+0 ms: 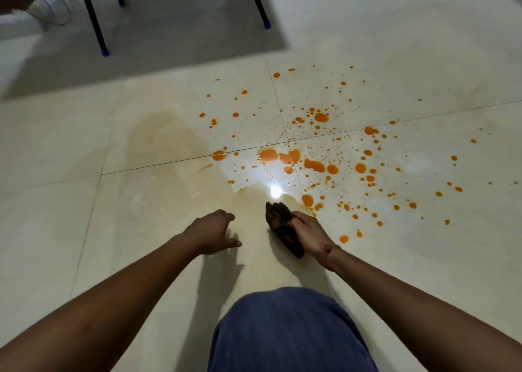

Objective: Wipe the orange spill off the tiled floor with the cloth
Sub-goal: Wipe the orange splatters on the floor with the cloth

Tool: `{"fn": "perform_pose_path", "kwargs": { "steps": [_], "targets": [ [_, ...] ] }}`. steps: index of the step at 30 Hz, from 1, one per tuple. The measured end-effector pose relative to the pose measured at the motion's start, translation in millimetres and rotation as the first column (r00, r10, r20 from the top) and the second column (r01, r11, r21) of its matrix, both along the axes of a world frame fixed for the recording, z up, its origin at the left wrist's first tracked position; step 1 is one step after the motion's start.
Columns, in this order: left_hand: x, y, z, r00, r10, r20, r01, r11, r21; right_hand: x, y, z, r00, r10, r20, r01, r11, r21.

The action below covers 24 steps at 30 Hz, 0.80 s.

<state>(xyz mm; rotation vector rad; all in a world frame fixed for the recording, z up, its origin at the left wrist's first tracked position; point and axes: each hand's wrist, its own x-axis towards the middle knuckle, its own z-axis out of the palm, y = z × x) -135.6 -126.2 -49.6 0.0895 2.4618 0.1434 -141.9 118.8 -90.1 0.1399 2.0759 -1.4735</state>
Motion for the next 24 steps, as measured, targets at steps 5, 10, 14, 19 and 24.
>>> {"fn": "perform_pose_path", "kwargs": {
  "steps": [5,10,14,19,24],
  "targets": [
    [-27,31,18,0.998,0.06,0.019,-0.062,0.989,0.131,-3,21,11,0.995,-0.068,0.068,0.072,0.995,-0.065],
    [-36,58,0,0.948,0.292,0.126,-0.318,0.855,0.409,-9,21,4,1.0,-0.015,-0.015,0.015,1.0,-0.022],
    [-37,65,-9,0.709,0.515,0.481,-0.705,0.508,0.495,-10,17,7,0.999,0.011,0.053,-0.004,0.992,-0.126],
    [-41,69,-22,0.57,0.467,0.675,-0.82,0.269,0.506,-11,16,7,0.999,0.032,-0.014,-0.034,0.988,-0.15],
    [-32,60,-36,0.494,0.511,0.703,-0.848,0.104,0.52,-14,6,6,0.985,0.168,-0.045,-0.166,0.985,0.057]
  ]
}}
